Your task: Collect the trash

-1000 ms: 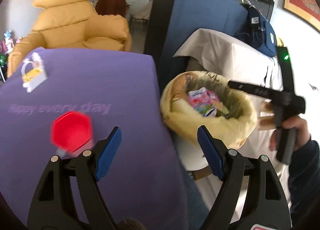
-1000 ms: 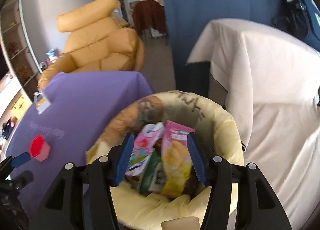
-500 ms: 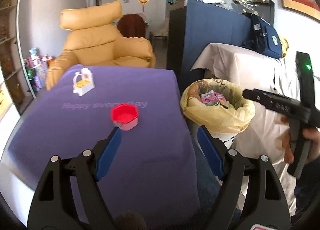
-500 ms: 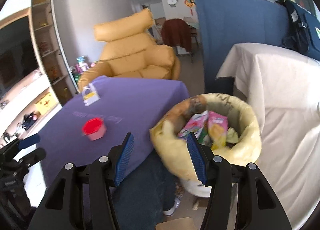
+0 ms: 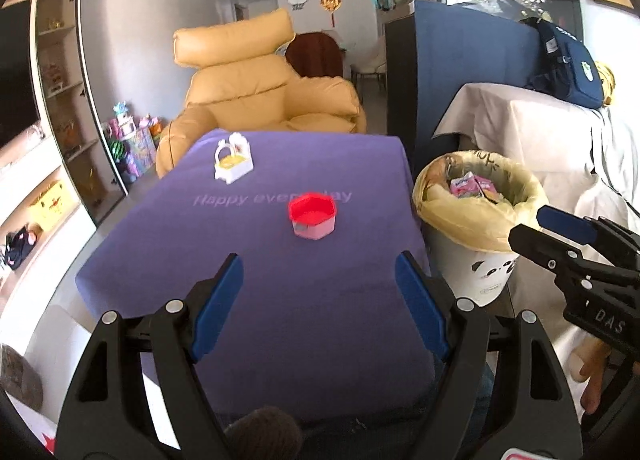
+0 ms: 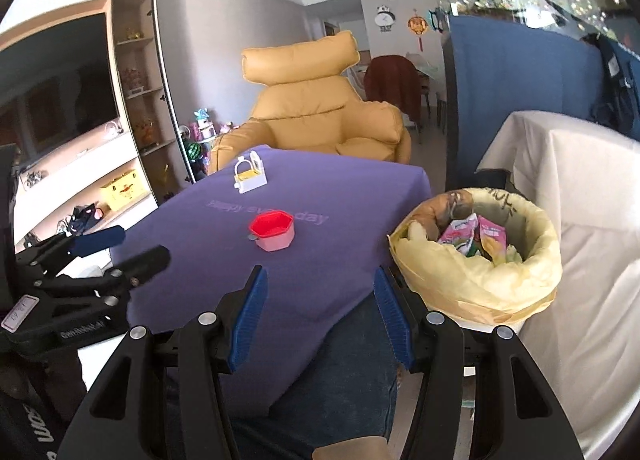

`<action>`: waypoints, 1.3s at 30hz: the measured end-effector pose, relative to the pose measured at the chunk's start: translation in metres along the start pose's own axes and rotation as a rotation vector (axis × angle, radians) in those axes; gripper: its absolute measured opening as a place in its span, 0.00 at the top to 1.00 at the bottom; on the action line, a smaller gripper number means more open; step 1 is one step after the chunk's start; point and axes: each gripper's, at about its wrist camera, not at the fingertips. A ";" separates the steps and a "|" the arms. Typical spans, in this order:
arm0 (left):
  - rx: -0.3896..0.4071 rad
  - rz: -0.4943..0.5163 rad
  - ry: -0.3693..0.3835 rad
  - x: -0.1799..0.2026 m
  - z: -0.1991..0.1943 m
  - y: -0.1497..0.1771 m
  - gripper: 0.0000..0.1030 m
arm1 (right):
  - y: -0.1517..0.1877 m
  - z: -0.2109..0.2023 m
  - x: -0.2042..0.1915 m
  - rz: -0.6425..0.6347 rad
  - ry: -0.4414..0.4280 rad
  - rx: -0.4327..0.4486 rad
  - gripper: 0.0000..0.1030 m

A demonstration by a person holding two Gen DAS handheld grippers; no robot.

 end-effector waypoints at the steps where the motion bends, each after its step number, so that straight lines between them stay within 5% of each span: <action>1: -0.005 -0.006 -0.003 -0.001 0.001 0.001 0.28 | 0.001 0.000 -0.004 -0.011 0.005 -0.001 0.49; 39: -0.009 -0.041 -0.037 -0.009 -0.003 0.004 0.28 | 0.008 -0.003 -0.014 -0.053 0.063 0.010 0.49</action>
Point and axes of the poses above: each gripper's, at about its wrist camera, not at the fingertips, and z roughly the way its jaws point, x to its right, y to its underside, and after that the axes turned 6 degrees about x, right-handed
